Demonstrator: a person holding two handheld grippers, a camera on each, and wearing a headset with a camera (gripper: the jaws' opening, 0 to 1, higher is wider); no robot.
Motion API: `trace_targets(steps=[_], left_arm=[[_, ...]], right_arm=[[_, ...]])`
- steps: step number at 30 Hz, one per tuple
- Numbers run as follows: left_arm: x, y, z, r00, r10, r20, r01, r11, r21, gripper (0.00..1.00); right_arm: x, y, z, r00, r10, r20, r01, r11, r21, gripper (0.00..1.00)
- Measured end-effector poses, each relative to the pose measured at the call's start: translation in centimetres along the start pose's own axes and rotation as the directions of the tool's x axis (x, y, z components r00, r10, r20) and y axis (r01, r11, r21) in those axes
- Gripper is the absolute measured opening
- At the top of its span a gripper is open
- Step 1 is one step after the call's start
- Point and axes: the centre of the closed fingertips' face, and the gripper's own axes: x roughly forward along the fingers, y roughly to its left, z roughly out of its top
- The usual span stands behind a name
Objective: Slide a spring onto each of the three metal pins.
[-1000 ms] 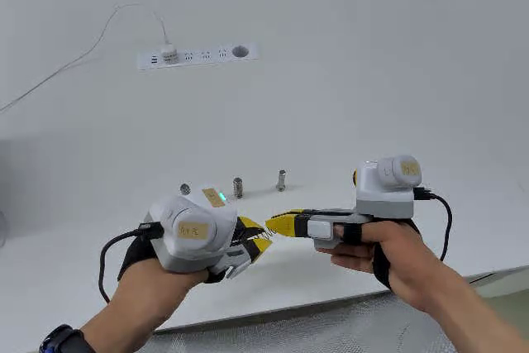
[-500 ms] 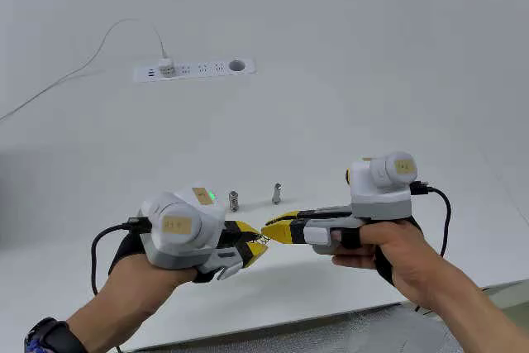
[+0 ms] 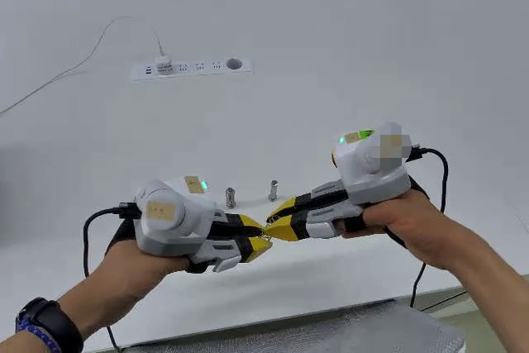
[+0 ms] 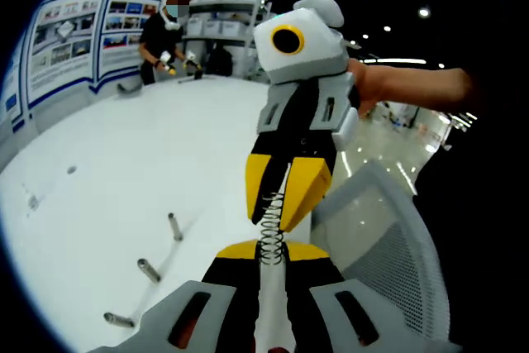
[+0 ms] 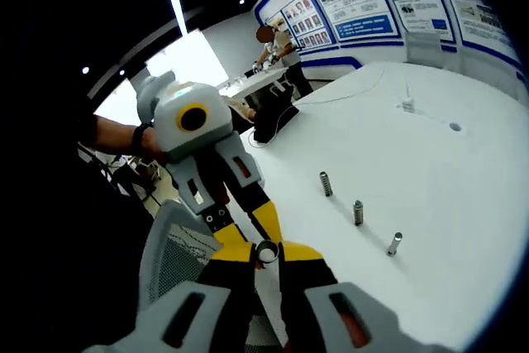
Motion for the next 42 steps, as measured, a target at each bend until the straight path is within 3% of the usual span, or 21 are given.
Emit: trace_targets(steps=[4, 7, 24, 28, 42], left_arm=[[0.2, -0.5, 0.1, 0.9996, -0.028, -0.002, 0.028, 1.000, 0.010, 0.10], [0.3, -1.1, 0.5, 0.9982, -0.058, 0.011, 0.058, 0.998, 0.005, 0.10], [0.8, -2.9, -0.7, 0.9894, -0.122, -0.079, 0.129, 0.988, 0.090, 0.10], [0.9, -3.1, -1.0, 0.9881, -0.129, -0.084, 0.137, 0.986, 0.092, 0.10], [1.0, -2.4, -1.7, 0.9948, -0.083, -0.058, 0.086, 0.995, 0.044, 0.12]], right_arm=[[0.0, 0.2, -0.9, 0.9962, 0.006, -0.086, -0.014, 0.996, -0.092, 0.13], [0.2, 0.7, -1.3, 0.9932, 0.028, -0.113, -0.040, 0.993, -0.111, 0.14], [0.5, 2.5, -2.7, 0.9712, 0.084, -0.223, -0.138, 0.960, -0.243, 0.13], [0.5, 2.5, -3.0, 0.9690, 0.085, -0.232, -0.143, 0.959, -0.244, 0.13], [-0.3, 1.6, -3.5, 0.9818, 0.037, -0.186, -0.075, 0.976, -0.203, 0.12]])
